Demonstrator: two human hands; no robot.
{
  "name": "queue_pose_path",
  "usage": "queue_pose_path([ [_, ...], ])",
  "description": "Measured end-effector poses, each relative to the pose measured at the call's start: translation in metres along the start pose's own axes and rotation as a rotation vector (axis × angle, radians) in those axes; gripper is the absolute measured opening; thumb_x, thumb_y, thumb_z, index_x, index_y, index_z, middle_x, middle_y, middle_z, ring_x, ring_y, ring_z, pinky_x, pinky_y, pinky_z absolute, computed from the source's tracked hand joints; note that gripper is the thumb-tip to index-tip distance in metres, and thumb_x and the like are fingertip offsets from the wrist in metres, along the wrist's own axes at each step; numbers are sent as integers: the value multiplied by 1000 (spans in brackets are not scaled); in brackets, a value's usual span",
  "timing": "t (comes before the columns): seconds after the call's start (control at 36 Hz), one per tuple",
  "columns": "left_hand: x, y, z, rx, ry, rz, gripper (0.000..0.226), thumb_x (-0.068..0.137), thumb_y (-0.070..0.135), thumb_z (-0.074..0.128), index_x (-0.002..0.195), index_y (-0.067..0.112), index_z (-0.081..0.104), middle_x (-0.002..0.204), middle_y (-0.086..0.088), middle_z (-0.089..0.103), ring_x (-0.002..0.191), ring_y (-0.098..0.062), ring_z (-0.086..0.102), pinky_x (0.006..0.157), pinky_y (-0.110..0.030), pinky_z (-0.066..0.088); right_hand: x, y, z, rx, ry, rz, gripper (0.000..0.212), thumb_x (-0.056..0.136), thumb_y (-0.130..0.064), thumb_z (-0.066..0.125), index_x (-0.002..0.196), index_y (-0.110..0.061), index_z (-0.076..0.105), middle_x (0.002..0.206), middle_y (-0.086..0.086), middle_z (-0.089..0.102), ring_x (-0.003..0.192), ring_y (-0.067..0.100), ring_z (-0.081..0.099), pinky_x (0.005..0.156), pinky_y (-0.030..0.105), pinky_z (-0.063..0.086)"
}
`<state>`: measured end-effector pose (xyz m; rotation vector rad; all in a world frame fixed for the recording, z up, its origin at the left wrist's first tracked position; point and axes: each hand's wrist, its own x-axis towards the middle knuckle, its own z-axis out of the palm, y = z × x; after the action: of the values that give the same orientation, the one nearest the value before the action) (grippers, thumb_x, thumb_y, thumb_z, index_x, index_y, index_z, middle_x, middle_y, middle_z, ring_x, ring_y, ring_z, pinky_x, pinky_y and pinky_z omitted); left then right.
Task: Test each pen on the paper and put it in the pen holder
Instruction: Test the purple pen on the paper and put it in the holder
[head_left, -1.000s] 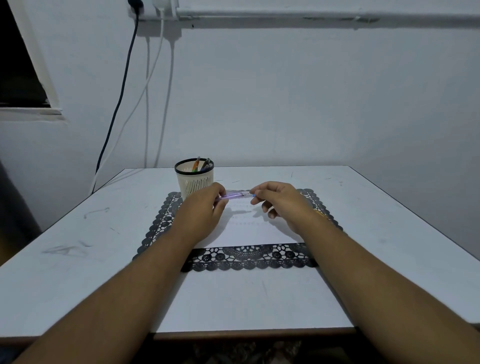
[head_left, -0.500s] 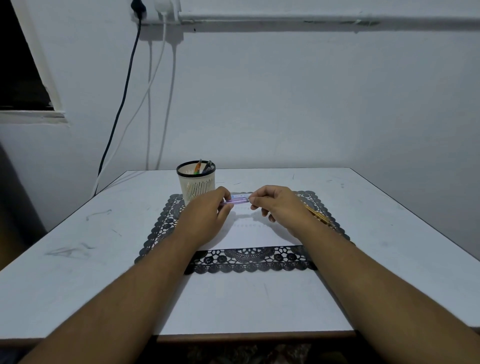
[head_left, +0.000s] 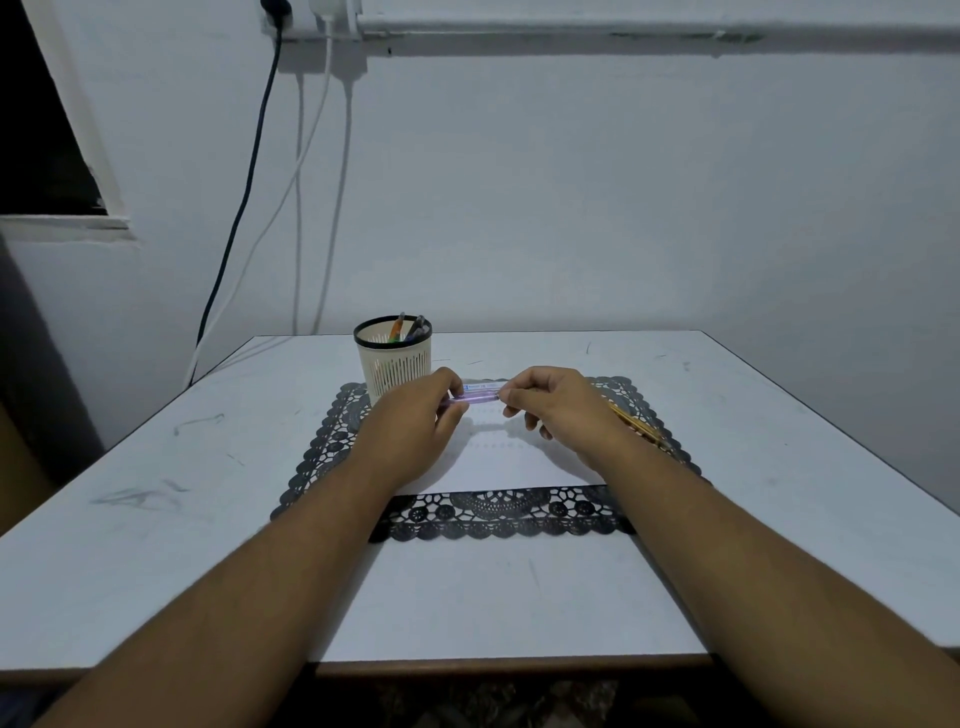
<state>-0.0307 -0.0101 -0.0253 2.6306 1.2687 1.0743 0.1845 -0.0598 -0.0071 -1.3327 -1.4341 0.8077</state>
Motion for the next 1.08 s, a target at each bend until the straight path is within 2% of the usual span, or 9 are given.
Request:
queue_pose_path([
  [0.28, 4, 0, -3, -19, 11, 11, 12, 102, 35, 56, 109, 26, 58, 90, 9, 64, 81, -13, 58, 65, -33, 45, 6, -1, -5, 85, 19, 53, 10, 97, -17, 71, 92, -9, 75, 87, 8, 79, 67, 15, 65, 57, 29, 50],
  [0.36, 2, -2, -1, -21, 4, 7, 12, 103, 35, 56, 110, 25, 58, 89, 10, 63, 81, -12, 58, 68, -35, 49, 6, 2, -6, 189, 27, 121, 9, 98, -9, 68, 92, -1, 69, 91, 14, 79, 69, 21, 67, 56, 30, 53],
  [0.53, 2, 0, -2, -9, 1, 6, 13, 103, 36, 56, 110, 26, 58, 91, 11, 63, 82, -11, 58, 66, -32, 45, 6, 3, -8, 308, 13, 191, 8, 96, 4, 60, 93, -3, 60, 87, 18, 76, 63, 22, 64, 58, 31, 55],
  [0.75, -1, 1, -1, 8, -7, -6, 13, 102, 36, 57, 110, 26, 58, 91, 9, 65, 84, -13, 59, 62, -30, 34, 7, 7, -4, 206, 6, 183, 16, 96, 2, 56, 92, -6, 69, 81, 15, 73, 59, 19, 59, 55, 30, 50],
  [0.86, -1, 1, -1, 8, -8, -5, 12, 102, 36, 57, 110, 27, 58, 92, 10, 65, 85, -13, 59, 59, -18, 32, 7, 6, -2, 148, 7, 176, 27, 97, 2, 51, 89, -6, 76, 77, 11, 71, 59, 16, 58, 55, 30, 51],
  [0.97, 2, 2, -3, 1, -11, -6, 12, 102, 36, 58, 110, 27, 58, 92, 10, 65, 85, -13, 59, 62, -29, 35, 8, 5, -2, 146, -2, 167, 21, 100, -4, 57, 94, -5, 77, 81, 13, 70, 62, 19, 59, 61, 37, 55],
  [1.08, 0, 1, -1, 10, -28, -9, 11, 102, 36, 58, 110, 28, 57, 92, 9, 65, 84, -14, 59, 62, -30, 36, 6, 7, 0, 124, -29, 147, 14, 99, -13, 66, 92, -6, 76, 81, 10, 71, 63, 20, 60, 63, 38, 57],
])
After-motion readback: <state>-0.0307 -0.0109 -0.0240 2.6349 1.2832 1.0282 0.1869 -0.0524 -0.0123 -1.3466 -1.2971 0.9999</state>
